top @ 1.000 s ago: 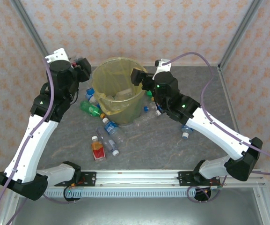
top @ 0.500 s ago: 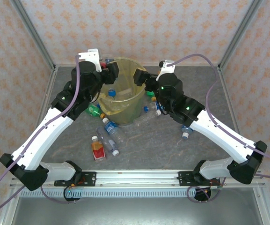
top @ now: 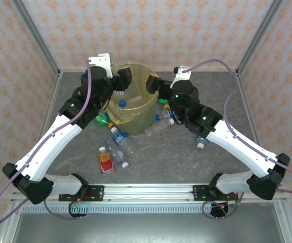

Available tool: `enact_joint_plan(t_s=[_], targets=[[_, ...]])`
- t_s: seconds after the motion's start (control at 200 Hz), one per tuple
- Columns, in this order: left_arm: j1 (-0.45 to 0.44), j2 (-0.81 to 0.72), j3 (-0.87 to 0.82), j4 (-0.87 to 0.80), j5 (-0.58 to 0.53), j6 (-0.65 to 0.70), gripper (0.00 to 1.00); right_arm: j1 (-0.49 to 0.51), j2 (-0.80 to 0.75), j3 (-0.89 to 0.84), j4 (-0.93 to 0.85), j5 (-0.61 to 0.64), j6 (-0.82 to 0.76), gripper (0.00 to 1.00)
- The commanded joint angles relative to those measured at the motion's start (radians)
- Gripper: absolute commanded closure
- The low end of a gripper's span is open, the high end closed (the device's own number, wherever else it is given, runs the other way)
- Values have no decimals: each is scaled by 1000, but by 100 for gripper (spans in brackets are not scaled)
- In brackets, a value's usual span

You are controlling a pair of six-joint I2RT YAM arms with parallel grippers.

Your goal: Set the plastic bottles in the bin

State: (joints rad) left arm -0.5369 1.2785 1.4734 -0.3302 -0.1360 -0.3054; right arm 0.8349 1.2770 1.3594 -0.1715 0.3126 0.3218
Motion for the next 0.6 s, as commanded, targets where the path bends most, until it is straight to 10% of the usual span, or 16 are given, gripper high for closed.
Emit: enact_joint_plan(t_s=[0.0, 0.596], targets=[[-9, 1, 3, 28, 4, 11, 28, -7, -19, -7, -10, 51, 12, 0], [-9, -46, 6, -6, 3, -10, 1, -255, 23, -58, -42, -146, 129, 0]])
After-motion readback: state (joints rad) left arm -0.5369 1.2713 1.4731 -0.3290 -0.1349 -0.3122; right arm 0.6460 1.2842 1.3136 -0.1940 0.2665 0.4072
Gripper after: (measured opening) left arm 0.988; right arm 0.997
